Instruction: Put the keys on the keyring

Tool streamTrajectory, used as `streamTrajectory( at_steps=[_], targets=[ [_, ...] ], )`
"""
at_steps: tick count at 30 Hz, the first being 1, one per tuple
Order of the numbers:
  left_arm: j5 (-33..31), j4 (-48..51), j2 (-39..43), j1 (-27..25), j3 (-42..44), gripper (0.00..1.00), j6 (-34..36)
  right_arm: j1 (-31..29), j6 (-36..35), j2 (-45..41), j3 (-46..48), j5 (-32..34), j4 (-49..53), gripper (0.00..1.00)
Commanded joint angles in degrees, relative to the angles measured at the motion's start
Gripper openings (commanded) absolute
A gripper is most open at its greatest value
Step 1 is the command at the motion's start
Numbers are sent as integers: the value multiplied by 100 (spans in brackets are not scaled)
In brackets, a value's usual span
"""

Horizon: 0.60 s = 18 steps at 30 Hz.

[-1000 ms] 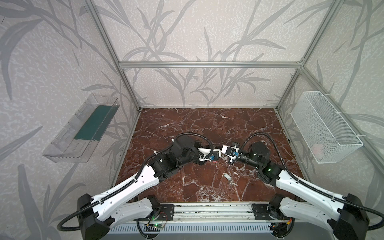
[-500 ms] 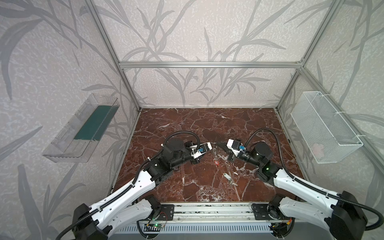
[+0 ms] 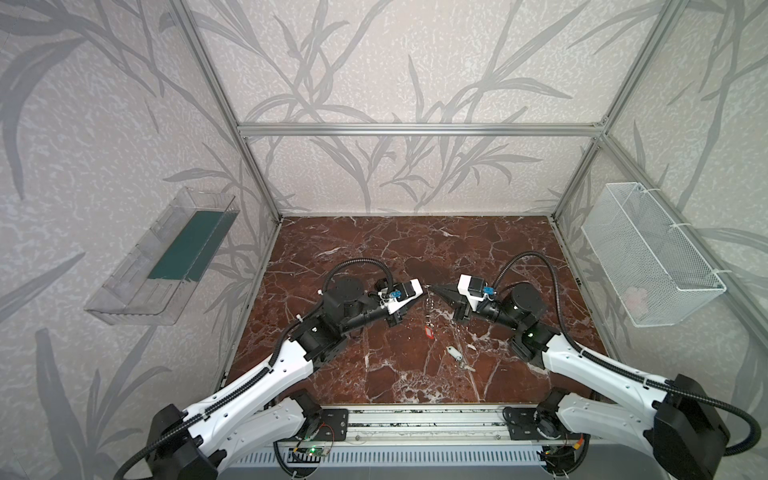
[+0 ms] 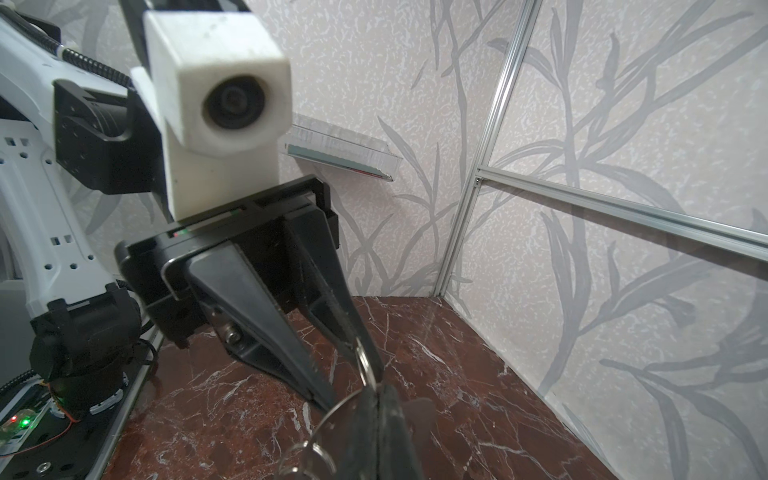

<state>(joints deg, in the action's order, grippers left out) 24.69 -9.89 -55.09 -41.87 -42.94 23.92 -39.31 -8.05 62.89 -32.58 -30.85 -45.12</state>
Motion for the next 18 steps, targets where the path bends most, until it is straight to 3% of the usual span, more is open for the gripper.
streamTrajectory(
  at_steps=[1, 15, 18],
  targets=[
    [214, -242, -49, 19, -2, 21, -153, 24, 142, 39, -49, -186, -428, 0],
    [291, 273, -188, 21, -422, 0, 225, 45, -13, 52, -21, -312, -177, 0],
    [190, 923, -297, 18, -716, 0, 599, 44, -262, -78, -11, 1, 184, 18]
  ],
)
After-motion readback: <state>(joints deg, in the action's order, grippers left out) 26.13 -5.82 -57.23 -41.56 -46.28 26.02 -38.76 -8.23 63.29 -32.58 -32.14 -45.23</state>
